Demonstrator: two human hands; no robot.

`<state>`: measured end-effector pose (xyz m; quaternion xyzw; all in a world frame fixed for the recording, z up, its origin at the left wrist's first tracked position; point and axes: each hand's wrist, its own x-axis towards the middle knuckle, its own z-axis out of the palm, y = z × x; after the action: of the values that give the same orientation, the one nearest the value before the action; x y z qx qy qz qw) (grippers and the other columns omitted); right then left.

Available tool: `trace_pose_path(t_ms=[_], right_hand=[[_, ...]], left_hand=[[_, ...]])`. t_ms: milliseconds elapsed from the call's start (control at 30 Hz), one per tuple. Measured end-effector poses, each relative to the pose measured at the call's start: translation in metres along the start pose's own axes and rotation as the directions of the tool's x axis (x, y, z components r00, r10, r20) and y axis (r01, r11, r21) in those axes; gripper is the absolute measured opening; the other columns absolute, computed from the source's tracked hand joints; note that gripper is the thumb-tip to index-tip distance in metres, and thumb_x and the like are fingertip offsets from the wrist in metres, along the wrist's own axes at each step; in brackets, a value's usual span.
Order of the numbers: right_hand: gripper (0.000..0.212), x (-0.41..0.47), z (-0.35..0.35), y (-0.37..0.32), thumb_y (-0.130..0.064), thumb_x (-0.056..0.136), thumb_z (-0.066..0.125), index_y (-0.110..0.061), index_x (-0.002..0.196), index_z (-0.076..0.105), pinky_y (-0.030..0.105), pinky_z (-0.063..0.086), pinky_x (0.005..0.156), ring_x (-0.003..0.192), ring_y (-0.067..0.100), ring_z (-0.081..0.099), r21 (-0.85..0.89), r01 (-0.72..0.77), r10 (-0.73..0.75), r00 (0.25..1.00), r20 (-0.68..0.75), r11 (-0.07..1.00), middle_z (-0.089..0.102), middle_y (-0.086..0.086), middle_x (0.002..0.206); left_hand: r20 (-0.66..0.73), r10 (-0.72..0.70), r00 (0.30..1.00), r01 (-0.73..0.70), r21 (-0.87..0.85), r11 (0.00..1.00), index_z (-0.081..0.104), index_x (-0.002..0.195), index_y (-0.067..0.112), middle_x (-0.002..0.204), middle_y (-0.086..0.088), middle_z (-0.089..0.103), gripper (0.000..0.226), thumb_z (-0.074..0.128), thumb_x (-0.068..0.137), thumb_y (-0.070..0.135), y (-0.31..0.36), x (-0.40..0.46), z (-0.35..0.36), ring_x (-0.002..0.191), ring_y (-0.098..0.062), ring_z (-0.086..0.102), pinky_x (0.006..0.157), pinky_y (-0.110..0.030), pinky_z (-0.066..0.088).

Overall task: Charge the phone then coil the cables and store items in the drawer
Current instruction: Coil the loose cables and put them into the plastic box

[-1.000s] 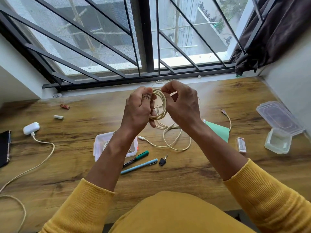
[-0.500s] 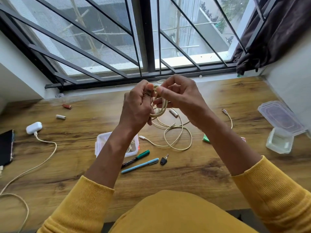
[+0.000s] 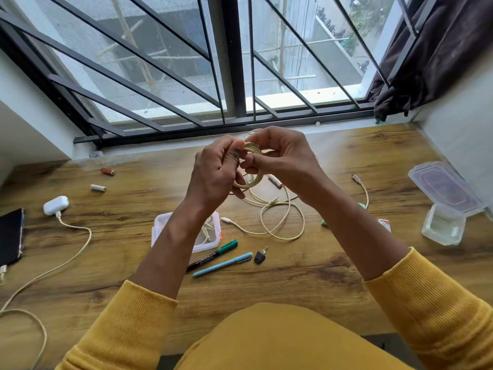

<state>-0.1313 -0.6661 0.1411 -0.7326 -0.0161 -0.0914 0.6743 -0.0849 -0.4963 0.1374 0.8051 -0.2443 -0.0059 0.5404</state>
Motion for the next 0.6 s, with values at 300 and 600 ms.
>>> trace_pose_path(t_ms=[300,600], right_hand=[[0.014,0.008,0.004,0.005,-0.012,0.091,0.080,-0.010,0.105,0.077,0.037,0.065,0.079,0.082,0.009,0.077,-0.409,0.085,-0.144,0.983,-0.114,0.909,0.078,0.000,0.091],[0.009,0.003,0.013,0.007,-0.033,0.090,0.076,-0.027,0.090,0.081,0.043,0.062,0.078,0.078,0.005,0.071,-0.542,-0.032,-0.106,0.969,-0.221,0.840,0.075,-0.012,0.081]], left_hand=[[-0.049,0.012,0.999,0.001,0.260,0.966,0.058,0.098,0.013,0.071,-0.003,0.060,0.031,0.043,0.115,0.035,-0.008,-0.002,0.003,0.050,-0.017,0.070,0.044,-0.046,0.058],[-0.068,-0.012,0.998,0.036,0.368,0.929,0.050,0.098,0.019,0.071,-0.009,0.059,0.025,0.036,0.115,0.030,-0.014,-0.005,0.007,0.050,-0.015,0.070,0.037,-0.023,0.045]])
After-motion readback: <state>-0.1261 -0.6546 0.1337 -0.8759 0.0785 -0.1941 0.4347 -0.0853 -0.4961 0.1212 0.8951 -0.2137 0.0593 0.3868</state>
